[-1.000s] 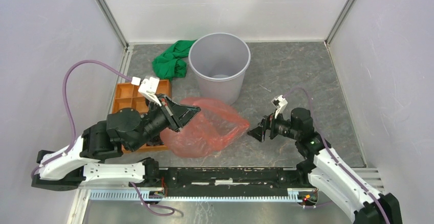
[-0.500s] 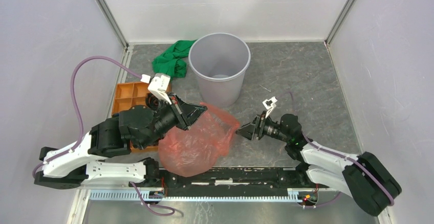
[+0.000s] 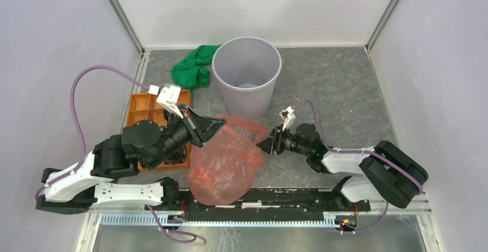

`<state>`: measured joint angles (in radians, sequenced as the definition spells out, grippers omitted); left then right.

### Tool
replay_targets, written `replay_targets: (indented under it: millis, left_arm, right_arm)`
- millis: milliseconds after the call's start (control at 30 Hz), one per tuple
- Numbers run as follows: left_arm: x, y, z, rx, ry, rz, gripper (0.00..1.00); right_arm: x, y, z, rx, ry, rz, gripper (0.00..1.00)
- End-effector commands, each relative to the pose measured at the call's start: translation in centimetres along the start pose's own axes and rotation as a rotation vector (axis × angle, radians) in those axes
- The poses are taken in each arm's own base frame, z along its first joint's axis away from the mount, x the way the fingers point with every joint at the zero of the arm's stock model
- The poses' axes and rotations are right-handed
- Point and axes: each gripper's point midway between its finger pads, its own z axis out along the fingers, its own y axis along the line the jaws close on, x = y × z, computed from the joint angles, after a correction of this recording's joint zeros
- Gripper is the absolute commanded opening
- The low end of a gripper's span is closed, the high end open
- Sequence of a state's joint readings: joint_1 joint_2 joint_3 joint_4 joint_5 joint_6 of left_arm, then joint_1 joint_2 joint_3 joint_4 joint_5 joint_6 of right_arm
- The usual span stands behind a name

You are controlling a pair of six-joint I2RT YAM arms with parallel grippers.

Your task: Put the trash bags into the trash bin

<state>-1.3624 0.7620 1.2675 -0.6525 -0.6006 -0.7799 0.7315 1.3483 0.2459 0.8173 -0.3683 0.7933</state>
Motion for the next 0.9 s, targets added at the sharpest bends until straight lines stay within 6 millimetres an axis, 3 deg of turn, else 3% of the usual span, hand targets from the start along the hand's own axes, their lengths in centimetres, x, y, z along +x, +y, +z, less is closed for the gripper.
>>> replay_targets:
  millis: [0, 100, 133, 267, 367, 467, 533, 600, 667, 733, 800, 867]
  left_arm:
    - [-0.5, 0.5, -0.1, -0.023, -0.018, 0.016, 0.02]
    - [-0.1, 1.6, 0.0, -0.068, -0.017, 0.031, 0.02]
    - [0.1, 2.1, 0.0, -0.085, -0.02, 0.037, 0.02]
    - [0.6, 4.0, 0.5, -0.164, -0.042, 0.076, 0.02]
    - [-0.3, 4.8, 0.6, -0.226, -0.079, 0.09, 0.02]
    - [-1.6, 3.8, 0.0, -0.159, -0.124, 0.045, 0.02]
    - [-2.0, 4.4, -0.9, -0.133, -0.163, 0.003, 0.02]
    - [-0.5, 6.9, -0.9, -0.193, -0.174, -0.031, 0.02]
    - [2.0, 9.2, -0.8, -0.247, -0.14, -0.053, 0.02]
    - [3.3, 9.9, -0.9, -0.256, -0.108, -0.081, 0.02]
    - [2.7, 9.0, -1.4, -0.21, -0.103, -0.098, 0.02]
    - [1.1, 7.2, -2.0, -0.135, -0.115, -0.108, 0.02]
  right_arm:
    - [-4.2, 1.7, 1.3, 0.002, -0.058, -0.143, 0.37]
    - [-5.7, 0.3, 0.1, 0.145, -0.053, -0.254, 0.04]
    - [-6.9, 0.1, -0.7, 0.201, -0.064, -0.301, 0.01]
    - [-12.7, 1.3, -5.6, 0.402, -0.132, -0.504, 0.0]
    - [-16.4, 5.5, -9.1, 0.415, -0.144, -0.603, 0.01]
    - [-18.3, 9.3, -11.9, 0.367, -0.165, -0.676, 0.01]
    - [-18.9, 9.1, -13.8, 0.421, -0.19, -0.727, 0.01]
    - [-18.0, 6.1, -14.7, 0.54, -0.177, -0.719, 0.01]
    - [-14.8, 2.9, -13.8, 0.585, -0.06, -0.677, 0.01]
    - [-11.8, 1.4, -12.7, 0.561, 0.073, -0.655, 0.01]
    - [-12.0, 1.4, -12.8, 0.576, 0.091, -0.654, 0.01]
    - [-14.5, 4.0, -13.2, 0.541, 0.033, -0.681, 0.02]
